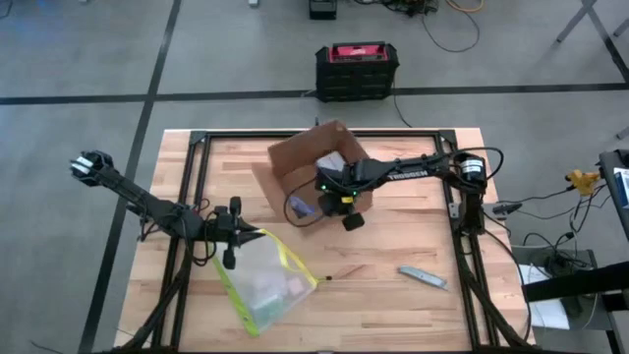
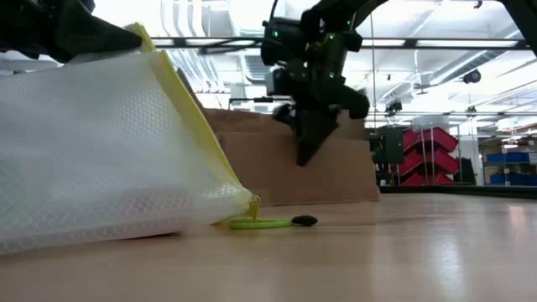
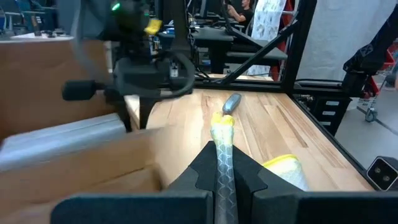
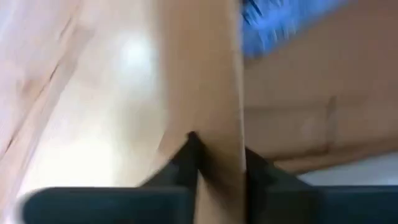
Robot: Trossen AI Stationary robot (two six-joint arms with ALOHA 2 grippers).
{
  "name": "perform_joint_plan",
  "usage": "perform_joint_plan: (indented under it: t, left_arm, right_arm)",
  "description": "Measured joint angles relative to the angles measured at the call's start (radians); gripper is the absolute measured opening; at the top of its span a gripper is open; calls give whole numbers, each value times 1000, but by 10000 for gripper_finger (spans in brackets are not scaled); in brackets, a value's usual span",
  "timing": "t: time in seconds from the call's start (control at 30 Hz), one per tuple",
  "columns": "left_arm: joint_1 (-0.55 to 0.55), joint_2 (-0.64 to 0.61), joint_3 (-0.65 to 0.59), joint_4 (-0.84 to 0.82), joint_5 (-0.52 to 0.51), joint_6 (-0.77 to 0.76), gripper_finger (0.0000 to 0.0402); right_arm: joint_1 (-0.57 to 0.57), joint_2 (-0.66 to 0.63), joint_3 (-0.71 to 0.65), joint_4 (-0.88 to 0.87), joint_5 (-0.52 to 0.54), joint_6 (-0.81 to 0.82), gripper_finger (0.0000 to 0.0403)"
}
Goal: Unpack boxes
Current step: Put the black charger adapter into the transparent zip bag
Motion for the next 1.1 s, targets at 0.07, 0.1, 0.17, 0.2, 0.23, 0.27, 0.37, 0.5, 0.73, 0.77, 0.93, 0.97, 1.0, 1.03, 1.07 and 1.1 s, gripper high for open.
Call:
perform_joint_plan:
  t: [0.07,0.1,0.17,0.2,0.23,0.27,0.37,0.5,0.73,0.77,0.93,0.97,1.0,1.03,1.07,1.1]
  left_arm:
    - [-1,-1,0,-2,1,-5,0]
    - [-2,-2,0,-2,1,-10,0]
    - [-2,-6,0,-10,1,-12,0]
    - [-2,-10,0,-17,2,-13,0]
    - [-2,-14,0,-25,2,-13,0]
    - [-2,-18,0,-32,2,-16,0]
    - [-2,-27,0,-43,2,-15,0]
    - [-2,-30,0,-45,3,-10,0]
    - [-4,-29,0,-62,3,-23,0]
    - [-4,-29,0,-63,3,-23,0]
    - [-3,-26,0,-65,3,-22,0]
    - [-4,-26,0,-65,3,-22,0]
    - [-4,-26,0,-65,3,-23,0]
    - [-4,-26,0,-66,3,-24,0]
    - [-3,-26,0,-66,3,-25,0]
    - [-4,-25,0,-66,4,-25,0]
  right_arm:
    - [21,-6,-1,34,65,20,15]
    - [33,-12,-2,51,113,22,16]
    - [61,-15,-4,71,227,27,10]
    - [75,-18,-7,73,281,34,6]
    - [90,-20,-7,78,340,46,5]
    - [104,-21,-7,88,396,63,5]
    - [123,-12,-6,109,470,134,3]
    - [124,25,-61,202,538,233,2]
    - [121,49,-148,304,597,266,5]
    - [124,50,-153,297,595,272,11]
    - [140,49,-153,247,547,274,69]
    - [142,49,-148,235,525,280,86]
    - [144,49,-146,227,500,285,102]
    - [145,49,-146,225,472,289,118]
    - [145,49,-146,224,442,295,134]
    - [146,49,-146,222,417,305,148]
